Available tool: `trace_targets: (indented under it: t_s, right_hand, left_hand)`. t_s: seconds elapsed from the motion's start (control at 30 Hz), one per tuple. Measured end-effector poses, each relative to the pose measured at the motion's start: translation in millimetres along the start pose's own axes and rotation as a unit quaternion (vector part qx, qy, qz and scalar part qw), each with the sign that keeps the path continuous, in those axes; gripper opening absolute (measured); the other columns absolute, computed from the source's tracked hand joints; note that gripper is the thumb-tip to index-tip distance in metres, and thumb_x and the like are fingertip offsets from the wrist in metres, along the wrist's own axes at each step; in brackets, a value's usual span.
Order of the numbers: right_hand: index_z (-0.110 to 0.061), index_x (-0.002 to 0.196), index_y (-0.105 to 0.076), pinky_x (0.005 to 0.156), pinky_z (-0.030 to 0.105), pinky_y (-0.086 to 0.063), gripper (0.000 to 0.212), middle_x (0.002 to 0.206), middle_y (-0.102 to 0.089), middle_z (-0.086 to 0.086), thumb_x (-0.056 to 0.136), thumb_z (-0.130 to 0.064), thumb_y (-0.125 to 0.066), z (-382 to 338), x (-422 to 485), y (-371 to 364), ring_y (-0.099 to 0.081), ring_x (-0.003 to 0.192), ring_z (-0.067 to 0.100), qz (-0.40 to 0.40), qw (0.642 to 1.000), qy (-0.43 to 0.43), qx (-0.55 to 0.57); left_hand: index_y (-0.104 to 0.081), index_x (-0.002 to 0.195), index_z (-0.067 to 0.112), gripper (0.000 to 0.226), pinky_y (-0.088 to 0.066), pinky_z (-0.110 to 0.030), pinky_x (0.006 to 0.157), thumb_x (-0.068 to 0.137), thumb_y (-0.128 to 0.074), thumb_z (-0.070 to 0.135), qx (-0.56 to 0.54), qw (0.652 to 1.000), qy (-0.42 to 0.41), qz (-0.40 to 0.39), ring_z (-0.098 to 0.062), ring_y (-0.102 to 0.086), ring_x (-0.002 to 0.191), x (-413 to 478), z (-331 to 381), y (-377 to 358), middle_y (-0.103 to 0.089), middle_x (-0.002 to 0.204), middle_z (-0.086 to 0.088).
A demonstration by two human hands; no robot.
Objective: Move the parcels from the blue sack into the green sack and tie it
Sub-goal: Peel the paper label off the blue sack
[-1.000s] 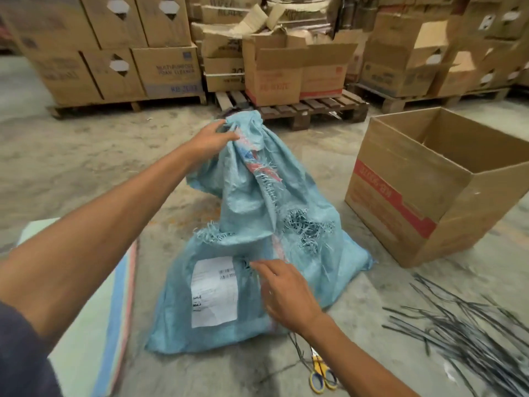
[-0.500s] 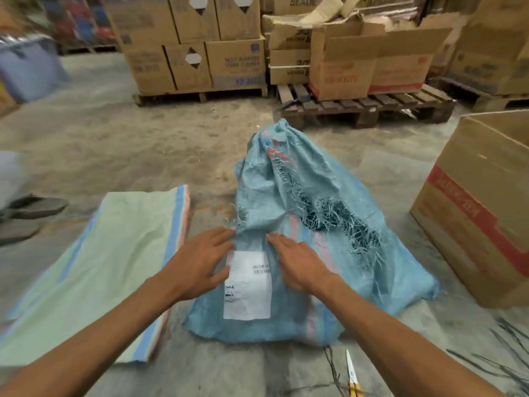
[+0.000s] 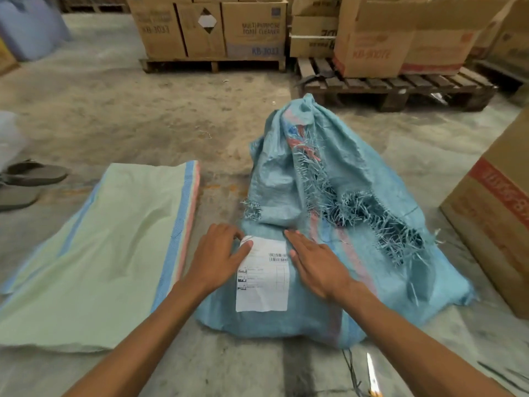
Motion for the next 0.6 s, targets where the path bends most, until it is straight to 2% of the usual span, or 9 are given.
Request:
trace_targets:
  t_s: [0.1, 0.17, 0.3, 0.43, 0.53, 0.6]
  right_hand:
    - [-0.021, 0.161, -0.013, 0.122, 0.04, -0.024, 0.054, 0.166, -0.021, 0.002, 0.11, -0.037, -0.02, 1, 0, -2, -0.019, 0.153, 0.016, 0.002, 1.0, 0.004, -0.004]
    - [-0.022, 0.161, -0.012, 0.122, 0.04, -0.023, 0.054, 0.166, -0.021, 0.002, 0.11, -0.037, -0.019, 2, 0, -2, -0.019, 0.153, 0.015, 0.002, 1.0, 0.006, -0.003]
    - [-0.021, 0.161, -0.014, 0.121, 0.041, -0.025, 0.054, 0.166, -0.023, 0.004, 0.11, -0.037, -0.02, 2, 0, -3, -0.024, 0.152, 0.018, 0.007, 1.0, 0.008, 0.001]
    - [-0.021, 0.159, -0.019, 0.12, 0.043, -0.028, 0.052, 0.164, -0.028, 0.005, 0.11, -0.038, -0.02, 3, 2, -4, -0.031, 0.149, 0.02, 0.004, 1.0, 0.007, -0.005]
    - [-0.021, 0.16, -0.018, 0.121, 0.044, -0.027, 0.053, 0.164, -0.027, 0.005, 0.109, -0.038, -0.021, 5, 4, -4, -0.031, 0.15, 0.02, -0.002, 1.0, 0.01, -0.012]
    - [-0.022, 0.161, -0.015, 0.122, 0.044, -0.026, 0.054, 0.165, -0.025, 0.005, 0.109, -0.037, -0.024, 7, 4, -4, -0.03, 0.15, 0.021, -0.008, 1.0, 0.012, -0.018]
  left_hand:
    - [-0.053, 0.083, 0.026, 0.018, -0.045, -0.04, 0.079, 0.085, -0.063, 0.041, -0.027, 0.999, -0.001, 0.044, -0.018, -0.049, 0.089, 6, 4, 1, -0.054, 0.087, 0.008]
    - [-0.056, 0.08, 0.024, 0.015, -0.045, -0.038, 0.077, 0.084, -0.07, 0.029, -0.052, 0.996, -0.003, 0.073, -0.016, -0.049, 0.086, 7, 6, 3, -0.054, 0.083, 0.009]
    - [-0.059, 0.08, 0.022, 0.013, -0.043, -0.033, 0.075, 0.086, -0.07, 0.024, -0.074, 0.991, -0.035, 0.106, -0.014, -0.049, 0.084, 2, 17, 7, -0.055, 0.081, 0.009]
    - [-0.058, 0.082, 0.021, 0.011, -0.043, -0.035, 0.074, 0.088, -0.067, 0.02, -0.102, 0.982, -0.087, 0.129, -0.014, -0.049, 0.083, -15, 36, 20, -0.056, 0.082, 0.011]
    - [-0.059, 0.086, 0.021, 0.011, -0.047, -0.035, 0.075, 0.091, -0.065, 0.014, -0.143, 0.978, -0.09, 0.119, -0.011, -0.056, 0.087, -34, 48, 26, -0.061, 0.086, 0.013]
    - [-0.058, 0.085, 0.019, 0.012, -0.05, -0.033, 0.072, 0.093, -0.064, 0.012, -0.191, 0.973, -0.083, 0.102, -0.012, -0.061, 0.082, -47, 56, 27, -0.062, 0.082, 0.009]
Point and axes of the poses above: each hand's wrist, its own x-axis towards the middle knuckle, its own y-axis out of the back of the hand, z = x × y, the point moved 5 cm from there along x, towards the middle knuckle
